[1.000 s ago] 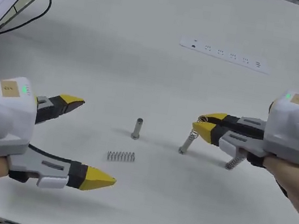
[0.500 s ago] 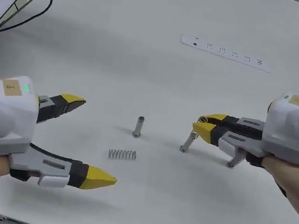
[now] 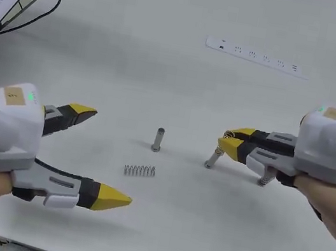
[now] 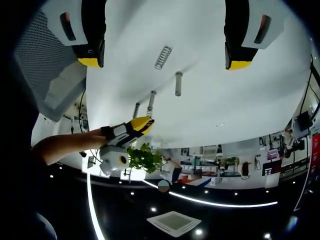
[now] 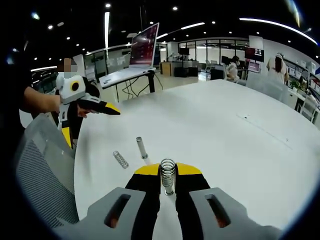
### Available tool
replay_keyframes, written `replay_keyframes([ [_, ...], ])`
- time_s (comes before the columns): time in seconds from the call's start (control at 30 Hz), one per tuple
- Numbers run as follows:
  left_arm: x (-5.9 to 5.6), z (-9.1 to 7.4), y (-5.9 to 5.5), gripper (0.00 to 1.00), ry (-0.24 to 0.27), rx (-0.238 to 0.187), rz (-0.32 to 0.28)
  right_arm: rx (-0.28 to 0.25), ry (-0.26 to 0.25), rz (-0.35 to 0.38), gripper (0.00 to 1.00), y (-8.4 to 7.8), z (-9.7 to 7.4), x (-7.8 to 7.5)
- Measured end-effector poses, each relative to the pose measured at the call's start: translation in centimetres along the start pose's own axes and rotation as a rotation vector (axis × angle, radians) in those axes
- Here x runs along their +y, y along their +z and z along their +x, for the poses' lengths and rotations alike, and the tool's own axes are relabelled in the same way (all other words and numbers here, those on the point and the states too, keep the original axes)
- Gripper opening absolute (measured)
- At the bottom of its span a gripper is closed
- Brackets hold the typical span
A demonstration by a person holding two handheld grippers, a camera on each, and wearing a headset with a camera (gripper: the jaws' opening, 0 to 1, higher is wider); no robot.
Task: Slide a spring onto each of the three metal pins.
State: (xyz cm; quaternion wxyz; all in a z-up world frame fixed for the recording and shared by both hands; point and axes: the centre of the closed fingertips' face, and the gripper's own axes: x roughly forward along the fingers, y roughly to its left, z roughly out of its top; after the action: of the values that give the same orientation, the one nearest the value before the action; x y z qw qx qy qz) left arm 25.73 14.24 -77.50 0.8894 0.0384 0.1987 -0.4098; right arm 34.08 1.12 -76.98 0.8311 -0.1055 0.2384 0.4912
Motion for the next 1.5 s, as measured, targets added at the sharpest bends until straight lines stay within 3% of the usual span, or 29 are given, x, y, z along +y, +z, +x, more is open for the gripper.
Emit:
replay_keyframes([
  [0.63,0.0,0.1,-0.3,0.98,0.006,0.008,0.011,0.006,-0.010,0.013,0.08,-2.5,0.9,-0.3],
  [1.07,-0.1,0.3,-0.4,0.97,0.000,0.014,0.014,0.051,-0.004,-0.032,0.08,-4.6,2.0,0.1],
  [1.3,-0.4,0.4,-0.6,0.97,-0.007,0.018,0.014,0.027,-0.009,-0.024,0.08,-4.2,2.2,0.2],
  [1.43,-0.3,0.3,-0.5,0.97,-0.008,0.017,0.014,0.068,-0.004,-0.049,0.09,-4.8,2.3,0.2],
  [1.5,-0.2,0.3,-0.4,0.97,-0.007,0.013,0.015,0.073,-0.010,-0.050,0.15,-4.9,2.4,0.2],
])
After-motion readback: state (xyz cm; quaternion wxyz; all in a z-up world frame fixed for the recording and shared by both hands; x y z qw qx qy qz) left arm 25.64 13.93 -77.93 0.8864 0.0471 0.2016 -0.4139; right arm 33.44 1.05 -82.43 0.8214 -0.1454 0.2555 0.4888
